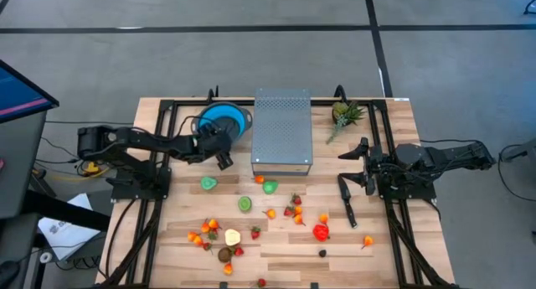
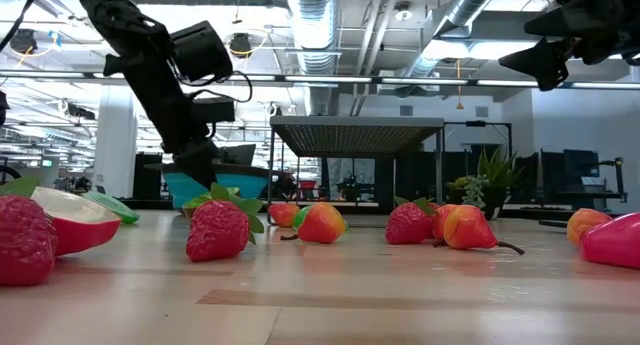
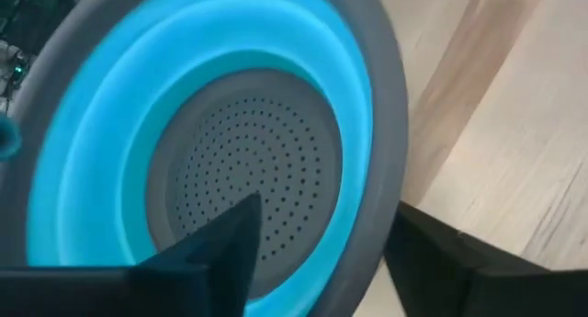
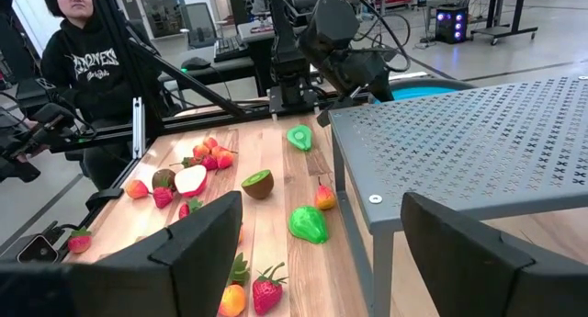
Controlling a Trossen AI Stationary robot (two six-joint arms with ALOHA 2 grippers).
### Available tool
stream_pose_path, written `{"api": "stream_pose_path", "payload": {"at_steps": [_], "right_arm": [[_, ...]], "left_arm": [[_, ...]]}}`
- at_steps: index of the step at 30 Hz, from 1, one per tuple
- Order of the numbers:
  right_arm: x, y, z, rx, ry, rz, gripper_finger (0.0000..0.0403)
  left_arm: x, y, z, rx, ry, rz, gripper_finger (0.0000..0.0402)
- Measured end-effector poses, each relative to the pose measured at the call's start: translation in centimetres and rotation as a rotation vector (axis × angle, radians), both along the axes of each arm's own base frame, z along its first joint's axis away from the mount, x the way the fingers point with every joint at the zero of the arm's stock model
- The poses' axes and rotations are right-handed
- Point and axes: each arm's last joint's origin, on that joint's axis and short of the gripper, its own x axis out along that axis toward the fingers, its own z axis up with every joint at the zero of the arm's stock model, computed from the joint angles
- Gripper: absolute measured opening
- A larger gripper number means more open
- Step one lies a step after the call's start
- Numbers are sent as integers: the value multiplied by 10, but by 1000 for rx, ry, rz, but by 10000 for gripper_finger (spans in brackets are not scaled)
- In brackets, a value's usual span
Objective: Pick & Place Fruit
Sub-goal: Put the strainer bowl on the shelf
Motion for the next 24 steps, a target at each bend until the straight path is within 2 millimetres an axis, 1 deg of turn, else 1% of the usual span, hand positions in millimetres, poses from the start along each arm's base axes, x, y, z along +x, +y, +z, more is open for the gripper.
{"api": "stream_pose_path", "payload": {"at_steps": [6, 12, 14, 18, 24], "right_arm": [[0, 0, 0, 1, 0, 0, 292], [0, 0, 0, 1, -4, 0, 292], [0, 0, 0, 2, -4, 0, 292], [0, 0, 0, 2, -4, 0, 292], [0, 0, 0, 2, -5, 0, 292]], "left_arm": [[-3, -1, 13, 11, -55, -3, 105], [-11, -3, 33, 32, -134, -8, 23], [-16, -4, 38, 34, -145, -10, 13], [-24, -6, 47, 38, -165, -10, 18], [-32, -10, 61, 48, -225, -24, 12]]}}
